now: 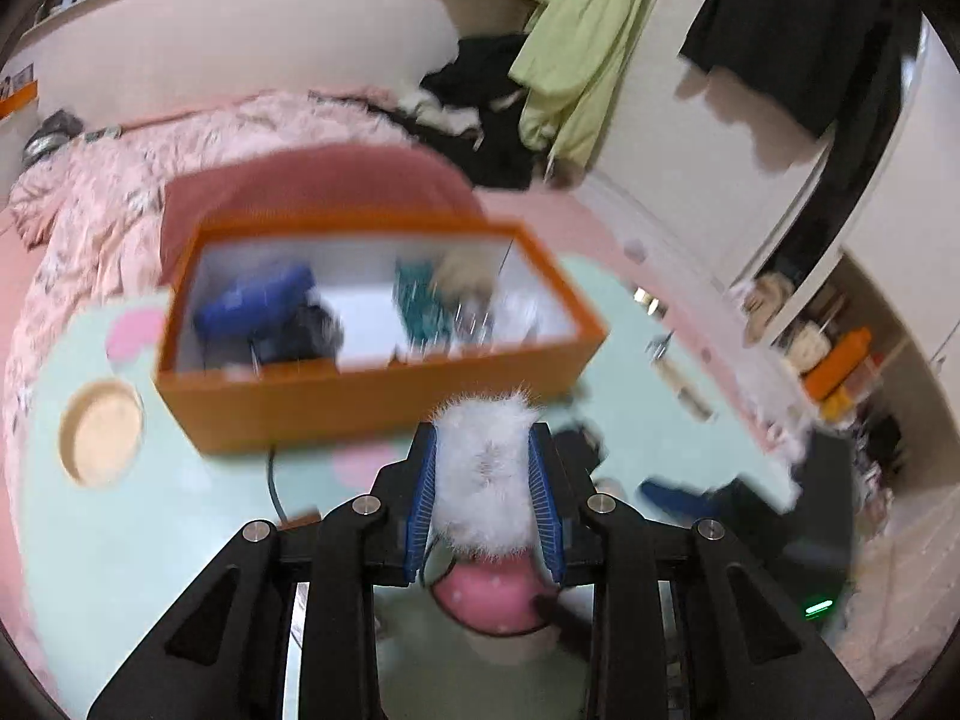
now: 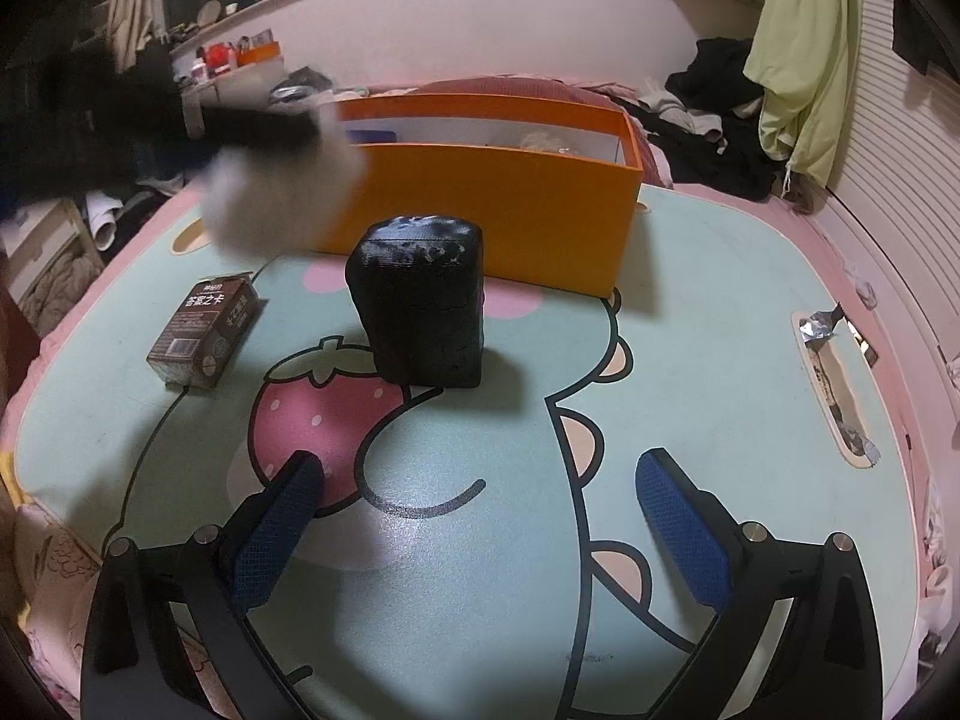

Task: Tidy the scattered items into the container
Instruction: 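Set the white pompom on the table beside the black case, open left tool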

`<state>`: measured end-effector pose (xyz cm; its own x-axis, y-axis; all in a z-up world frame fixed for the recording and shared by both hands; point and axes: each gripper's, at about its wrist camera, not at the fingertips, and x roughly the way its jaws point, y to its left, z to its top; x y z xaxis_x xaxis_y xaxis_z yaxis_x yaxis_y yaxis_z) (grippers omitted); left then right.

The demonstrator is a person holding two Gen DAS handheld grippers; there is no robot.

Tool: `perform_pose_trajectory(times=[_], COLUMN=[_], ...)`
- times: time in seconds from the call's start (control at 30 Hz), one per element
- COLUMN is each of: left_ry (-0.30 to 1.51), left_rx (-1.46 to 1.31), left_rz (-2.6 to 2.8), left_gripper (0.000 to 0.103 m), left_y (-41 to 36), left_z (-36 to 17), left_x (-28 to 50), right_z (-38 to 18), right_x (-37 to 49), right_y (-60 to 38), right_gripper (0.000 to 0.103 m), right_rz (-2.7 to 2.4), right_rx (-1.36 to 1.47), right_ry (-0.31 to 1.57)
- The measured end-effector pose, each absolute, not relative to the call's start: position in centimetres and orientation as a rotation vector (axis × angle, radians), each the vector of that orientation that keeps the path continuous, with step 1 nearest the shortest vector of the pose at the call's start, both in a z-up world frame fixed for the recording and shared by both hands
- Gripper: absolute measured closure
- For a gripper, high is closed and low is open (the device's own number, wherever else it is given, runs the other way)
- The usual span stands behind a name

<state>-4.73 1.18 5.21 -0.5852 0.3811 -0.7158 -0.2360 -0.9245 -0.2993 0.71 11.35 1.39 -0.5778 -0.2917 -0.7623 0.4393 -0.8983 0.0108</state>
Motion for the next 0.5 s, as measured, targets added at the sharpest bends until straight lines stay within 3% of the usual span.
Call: perform_pose_trajectory(times=[0.23,0.3,0.33,0.37,0.5], left_ry=[-0.367,-0.331,-0.288,-0.250,-0.051], left_rx=[-1.294,-1.263,-1.259,-1.250,-1.215], left_rz=[2.444,2.528,2.592,2.644,2.797], left_gripper=[0.067,0.051,0.035,0.027,0.020], left_y=[1.2,0.9,0.7,0.6,0.6], left_z=[2.4,2.9,3.1,3.1,2.2], left_x=[-3.5,-2.1,-1.1,-0.2,4.0], right_z=[1.4,1.4,1.4,1.3,1.3], right_x=[0.7,0.7,0.7,0.7,0.7], right_y=[11.3,11.3,11.3,11.3,11.4], right_gripper=[0.000,0.000,0.000,0.000,0.000], right_rz=[-2.461,-2.461,-2.461,-2.461,-2.461], right_rx=[1.142,1.142,1.142,1.142,1.142], right_ry=[0.251,0.251,0.250,0.250,0.251])
